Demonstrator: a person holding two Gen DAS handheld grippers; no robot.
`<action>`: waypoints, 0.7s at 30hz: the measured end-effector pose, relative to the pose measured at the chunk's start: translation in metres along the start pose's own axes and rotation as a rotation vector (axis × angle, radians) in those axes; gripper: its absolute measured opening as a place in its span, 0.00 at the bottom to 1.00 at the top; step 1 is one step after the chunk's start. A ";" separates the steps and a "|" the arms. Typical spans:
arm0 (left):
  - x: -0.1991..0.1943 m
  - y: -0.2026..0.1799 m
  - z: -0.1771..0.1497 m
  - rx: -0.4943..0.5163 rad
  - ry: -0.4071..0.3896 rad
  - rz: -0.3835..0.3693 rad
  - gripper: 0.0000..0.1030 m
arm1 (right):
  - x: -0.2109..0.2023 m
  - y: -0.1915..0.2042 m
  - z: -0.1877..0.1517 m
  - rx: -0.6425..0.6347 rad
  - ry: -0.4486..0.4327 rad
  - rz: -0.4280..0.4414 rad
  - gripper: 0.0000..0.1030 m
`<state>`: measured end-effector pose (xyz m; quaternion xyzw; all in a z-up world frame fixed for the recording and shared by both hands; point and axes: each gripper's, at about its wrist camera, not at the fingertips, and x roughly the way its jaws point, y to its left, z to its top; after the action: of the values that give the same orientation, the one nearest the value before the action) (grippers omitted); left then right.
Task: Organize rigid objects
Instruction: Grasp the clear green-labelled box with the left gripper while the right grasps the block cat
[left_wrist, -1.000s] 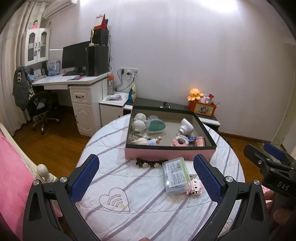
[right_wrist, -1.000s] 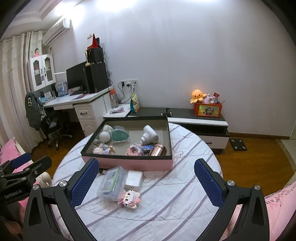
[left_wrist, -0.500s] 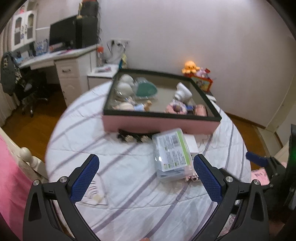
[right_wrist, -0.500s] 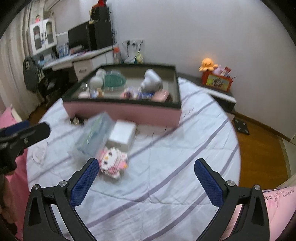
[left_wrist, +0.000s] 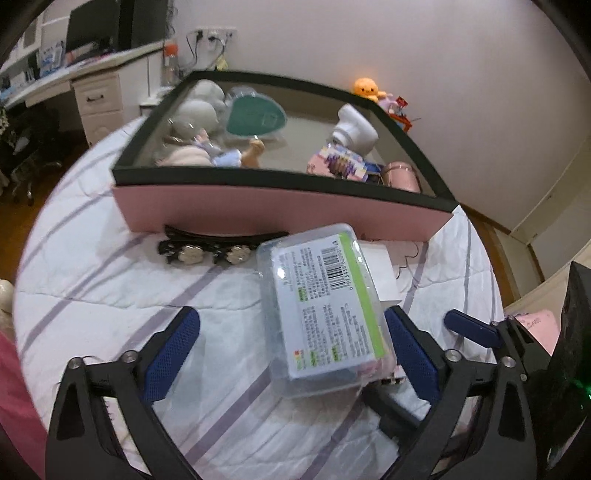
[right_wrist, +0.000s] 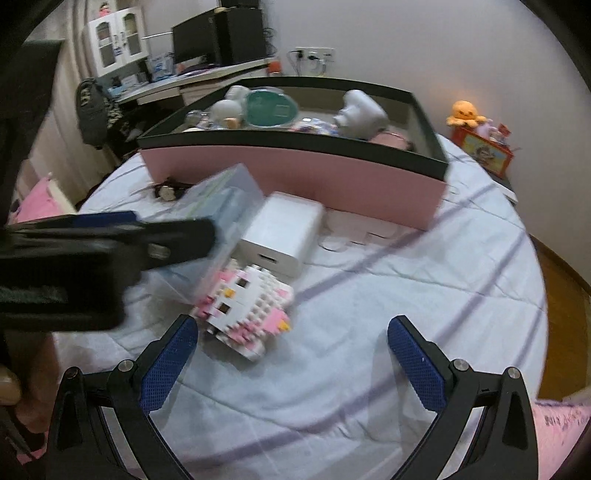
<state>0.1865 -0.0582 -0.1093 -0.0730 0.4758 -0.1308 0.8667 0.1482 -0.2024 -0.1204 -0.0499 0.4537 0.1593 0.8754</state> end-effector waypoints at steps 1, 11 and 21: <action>0.005 0.000 0.000 -0.003 0.015 -0.010 0.88 | 0.001 0.002 0.001 -0.011 -0.002 0.007 1.00; 0.011 0.004 -0.003 0.029 0.020 -0.021 0.62 | 0.012 0.006 0.010 -0.040 -0.034 0.040 0.65; -0.010 0.010 -0.005 0.034 -0.013 -0.007 0.62 | -0.001 -0.003 0.012 -0.007 -0.063 0.041 0.46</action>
<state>0.1791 -0.0458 -0.1066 -0.0607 0.4677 -0.1412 0.8704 0.1580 -0.2028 -0.1134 -0.0386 0.4261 0.1802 0.8857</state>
